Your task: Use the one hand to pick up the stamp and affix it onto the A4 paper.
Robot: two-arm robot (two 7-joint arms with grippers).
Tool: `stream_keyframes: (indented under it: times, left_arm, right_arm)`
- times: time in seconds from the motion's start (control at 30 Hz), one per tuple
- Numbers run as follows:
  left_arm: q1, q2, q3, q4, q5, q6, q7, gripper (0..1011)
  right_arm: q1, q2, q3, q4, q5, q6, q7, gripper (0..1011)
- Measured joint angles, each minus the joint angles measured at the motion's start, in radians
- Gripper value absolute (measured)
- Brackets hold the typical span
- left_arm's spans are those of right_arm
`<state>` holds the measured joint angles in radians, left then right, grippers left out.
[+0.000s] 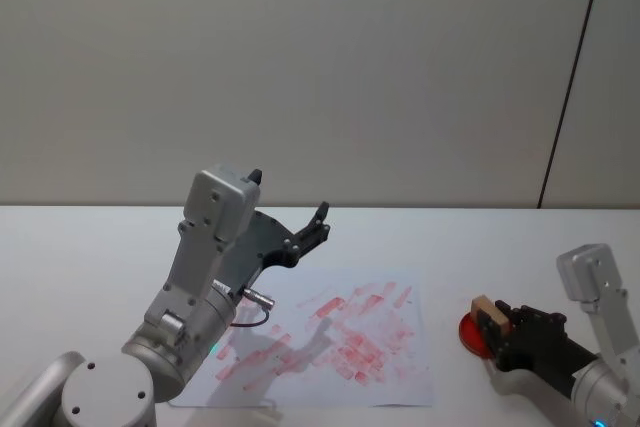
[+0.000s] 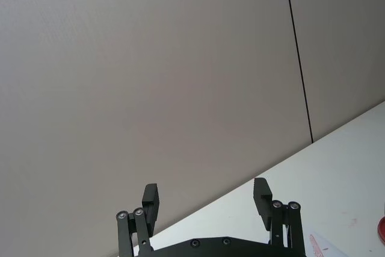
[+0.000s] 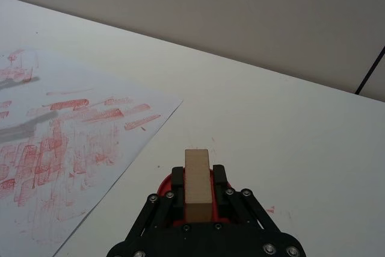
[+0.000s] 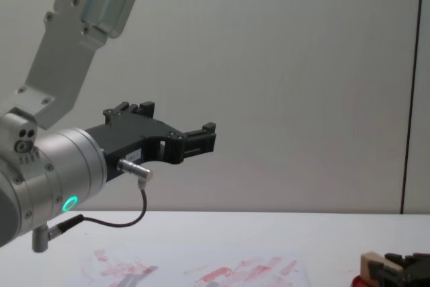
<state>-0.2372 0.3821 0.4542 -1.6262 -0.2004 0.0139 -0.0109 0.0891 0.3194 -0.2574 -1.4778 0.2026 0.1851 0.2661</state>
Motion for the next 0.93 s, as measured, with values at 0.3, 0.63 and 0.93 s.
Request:
stream_keyframes:
  times: [0.3, 0.63, 0.93]
  left_arm:
    - [0.0, 0.0, 0.0, 0.0, 0.0, 0.0, 0.0, 1002]
    - [0.0, 0.0, 0.0, 0.0, 0.0, 0.0, 0.0, 1002]
    - [0.0, 0.0, 0.0, 0.0, 0.0, 0.0, 0.0, 1002]
  right_arm:
    - [0.003, -0.001, 0.0, 0.007, -0.004, 0.004, 0.001, 518]
    - [0.001, -0.001, 0.006, -0.026, 0.024, -0.008, -0.007, 812]
    - [-0.006, -0.004, 0.011, -0.094, 0.061, -0.029, -0.025, 1001]
